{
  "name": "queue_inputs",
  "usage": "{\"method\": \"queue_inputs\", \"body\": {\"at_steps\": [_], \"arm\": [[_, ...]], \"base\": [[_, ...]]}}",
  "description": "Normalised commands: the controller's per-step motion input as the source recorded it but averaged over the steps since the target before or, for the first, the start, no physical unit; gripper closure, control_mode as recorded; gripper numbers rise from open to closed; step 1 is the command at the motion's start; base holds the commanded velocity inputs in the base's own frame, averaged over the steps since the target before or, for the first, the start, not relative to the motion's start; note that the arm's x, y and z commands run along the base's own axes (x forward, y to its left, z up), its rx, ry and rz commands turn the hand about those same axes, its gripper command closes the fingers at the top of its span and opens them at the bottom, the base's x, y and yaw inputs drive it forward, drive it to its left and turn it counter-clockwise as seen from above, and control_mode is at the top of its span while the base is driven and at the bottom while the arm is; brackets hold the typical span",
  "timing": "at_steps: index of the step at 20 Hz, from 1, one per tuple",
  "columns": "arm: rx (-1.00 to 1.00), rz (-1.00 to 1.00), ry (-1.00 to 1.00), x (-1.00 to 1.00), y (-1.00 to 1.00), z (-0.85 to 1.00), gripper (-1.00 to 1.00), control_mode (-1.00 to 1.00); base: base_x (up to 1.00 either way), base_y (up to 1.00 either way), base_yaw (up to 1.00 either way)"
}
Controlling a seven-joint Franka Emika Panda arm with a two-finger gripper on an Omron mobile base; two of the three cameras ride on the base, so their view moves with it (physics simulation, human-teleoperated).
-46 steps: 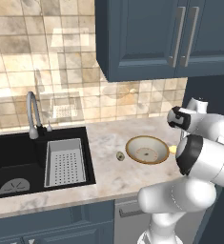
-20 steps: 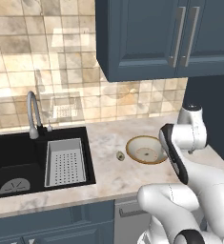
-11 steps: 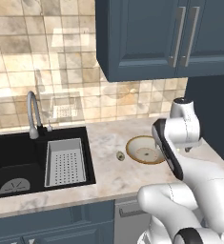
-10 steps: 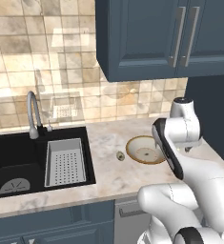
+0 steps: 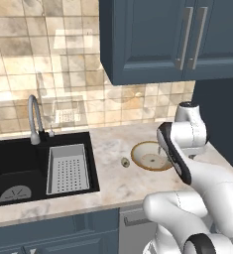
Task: Gather the eggs and milk located in the vicinity of the sink area and place them right next to the bowl.
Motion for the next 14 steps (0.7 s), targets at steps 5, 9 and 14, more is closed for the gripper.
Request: {"method": "queue_inputs", "body": {"at_steps": [5,9,14], "arm": [[0.00,0.00,0.00,0.00,0.00,0.00,-1.00,1.00],[0.00,0.00,0.00,0.00,0.00,0.00,-1.00,1.00],[0.00,0.00,0.00,0.00,0.00,0.00,-1.00,1.00]], "base": [[0.00,0.96,0.01],[-0.07,1.00,0.01],[-0.02,1.00,0.00]]}}
